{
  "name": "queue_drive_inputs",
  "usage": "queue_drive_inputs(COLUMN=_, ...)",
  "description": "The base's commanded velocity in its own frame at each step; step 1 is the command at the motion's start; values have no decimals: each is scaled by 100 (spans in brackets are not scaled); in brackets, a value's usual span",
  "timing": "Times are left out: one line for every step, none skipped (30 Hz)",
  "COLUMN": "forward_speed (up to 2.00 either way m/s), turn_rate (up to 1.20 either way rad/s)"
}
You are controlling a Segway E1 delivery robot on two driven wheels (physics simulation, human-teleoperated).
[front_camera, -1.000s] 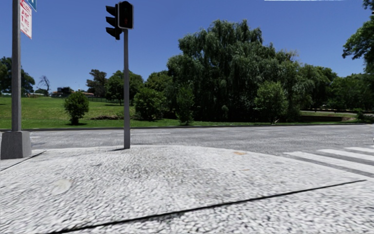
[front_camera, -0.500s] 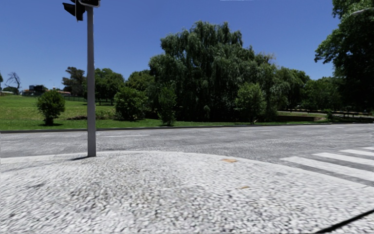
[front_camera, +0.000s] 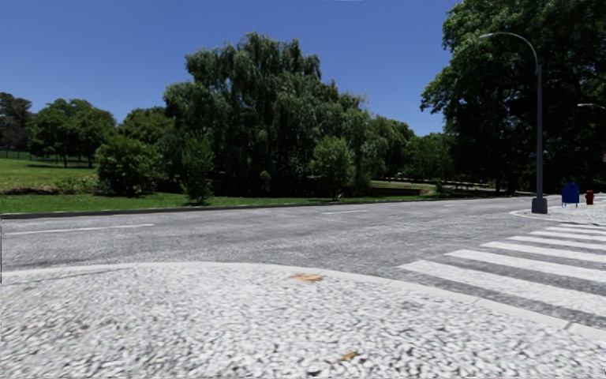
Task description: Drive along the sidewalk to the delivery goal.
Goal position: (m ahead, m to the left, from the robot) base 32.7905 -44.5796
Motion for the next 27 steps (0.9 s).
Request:
queue_drive_inputs(forward_speed=152, turn_rate=-67)
queue_drive_inputs(forward_speed=152, turn_rate=-67)
queue_drive_inputs(forward_speed=152, turn_rate=-67)
queue_drive_inputs(forward_speed=152, turn_rate=-67)
queue_drive_inputs(forward_speed=152, turn_rate=-67)
queue_drive_inputs(forward_speed=152, turn_rate=-67)
queue_drive_inputs(forward_speed=152, turn_rate=-67)
queue_drive_inputs(forward_speed=152, turn_rate=-67)
queue_drive_inputs(forward_speed=152, turn_rate=-67)
queue_drive_inputs(forward_speed=152, turn_rate=-67)
queue_drive_inputs(forward_speed=152, turn_rate=-67)
queue_drive_inputs(forward_speed=152, turn_rate=-67)
queue_drive_inputs(forward_speed=152, turn_rate=-67)
queue_drive_inputs(forward_speed=152, turn_rate=-67)
queue_drive_inputs(forward_speed=152, turn_rate=-67)
queue_drive_inputs(forward_speed=152, turn_rate=-67)
queue_drive_inputs(forward_speed=152, turn_rate=-67)
queue_drive_inputs(forward_speed=152, turn_rate=-67)
queue_drive_inputs(forward_speed=152, turn_rate=-67)
queue_drive_inputs(forward_speed=152, turn_rate=-67)
queue_drive_inputs(forward_speed=152, turn_rate=-67)
queue_drive_inputs(forward_speed=152, turn_rate=-67)
queue_drive_inputs(forward_speed=152, turn_rate=-67)
queue_drive_inputs(forward_speed=152, turn_rate=-67)
queue_drive_inputs(forward_speed=152, turn_rate=-67)
queue_drive_inputs(forward_speed=152, turn_rate=-67)
queue_drive_inputs(forward_speed=152, turn_rate=-67)
